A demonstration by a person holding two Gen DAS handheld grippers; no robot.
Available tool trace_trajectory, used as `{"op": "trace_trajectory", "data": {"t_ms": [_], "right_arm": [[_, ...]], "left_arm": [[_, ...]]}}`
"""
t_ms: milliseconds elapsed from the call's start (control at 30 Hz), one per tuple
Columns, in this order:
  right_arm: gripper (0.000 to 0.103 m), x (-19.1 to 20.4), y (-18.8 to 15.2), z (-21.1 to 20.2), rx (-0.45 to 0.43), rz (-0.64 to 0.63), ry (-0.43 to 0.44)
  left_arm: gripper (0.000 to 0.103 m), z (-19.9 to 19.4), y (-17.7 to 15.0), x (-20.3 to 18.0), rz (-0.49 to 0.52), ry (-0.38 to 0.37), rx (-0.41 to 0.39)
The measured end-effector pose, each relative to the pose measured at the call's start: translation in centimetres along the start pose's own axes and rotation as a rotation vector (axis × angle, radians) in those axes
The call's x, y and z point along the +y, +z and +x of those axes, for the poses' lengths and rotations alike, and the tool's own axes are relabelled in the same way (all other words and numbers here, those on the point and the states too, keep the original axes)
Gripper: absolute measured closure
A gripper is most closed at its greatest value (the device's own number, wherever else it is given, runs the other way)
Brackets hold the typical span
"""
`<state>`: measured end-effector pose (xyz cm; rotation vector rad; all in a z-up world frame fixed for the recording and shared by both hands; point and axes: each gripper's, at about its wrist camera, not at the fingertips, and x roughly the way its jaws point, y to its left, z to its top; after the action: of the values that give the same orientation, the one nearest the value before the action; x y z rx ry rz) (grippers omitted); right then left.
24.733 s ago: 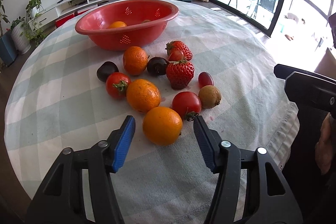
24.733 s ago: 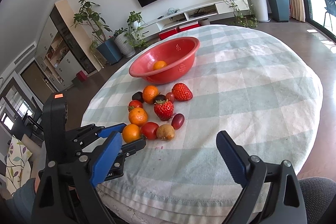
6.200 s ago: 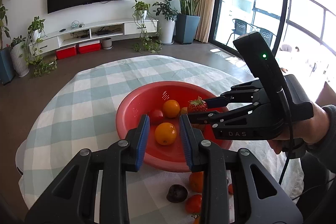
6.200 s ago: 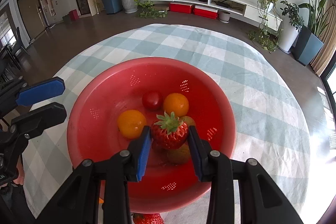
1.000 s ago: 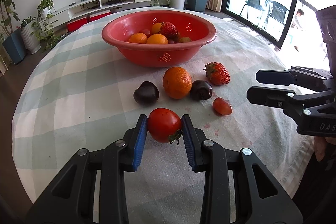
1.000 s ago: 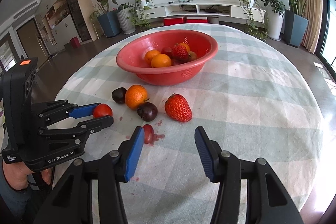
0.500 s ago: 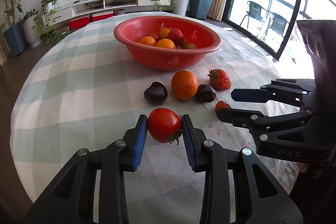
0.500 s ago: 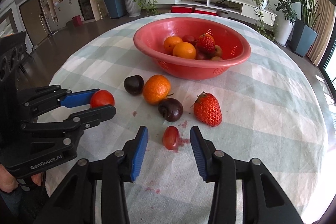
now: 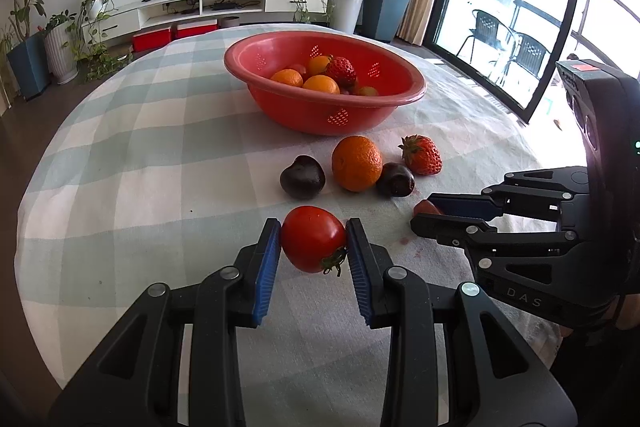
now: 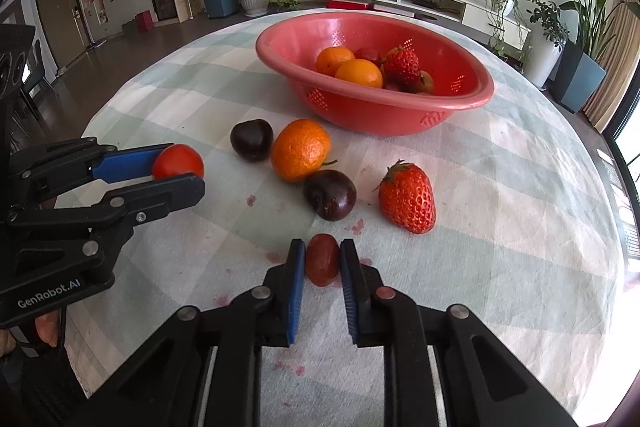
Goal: Organize fruits
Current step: 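Grasp a red tomato with the left gripper while the right gripper grasps a dark red grape, then carry the tomato and grape into the red colander and open both grippers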
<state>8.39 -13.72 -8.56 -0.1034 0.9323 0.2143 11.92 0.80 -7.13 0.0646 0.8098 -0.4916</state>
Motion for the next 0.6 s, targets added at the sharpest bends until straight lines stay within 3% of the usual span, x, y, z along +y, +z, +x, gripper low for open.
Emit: {"op": "trace_trajectory", "data": {"t_ms": [200,600], "right_arm": [[0.083,-1.4,-0.4,-2.3,-0.048,0.056,0.022],[0.083,-10.3,1.5,-7.6,-0.171,0.231,-0.048]], "left_arm": [[0.072,-0.2,0.0,-0.1,0.007,0.011,-0.007],[0.072,-1.8,2.9,0.3,0.012,0.013,-0.051]]}}
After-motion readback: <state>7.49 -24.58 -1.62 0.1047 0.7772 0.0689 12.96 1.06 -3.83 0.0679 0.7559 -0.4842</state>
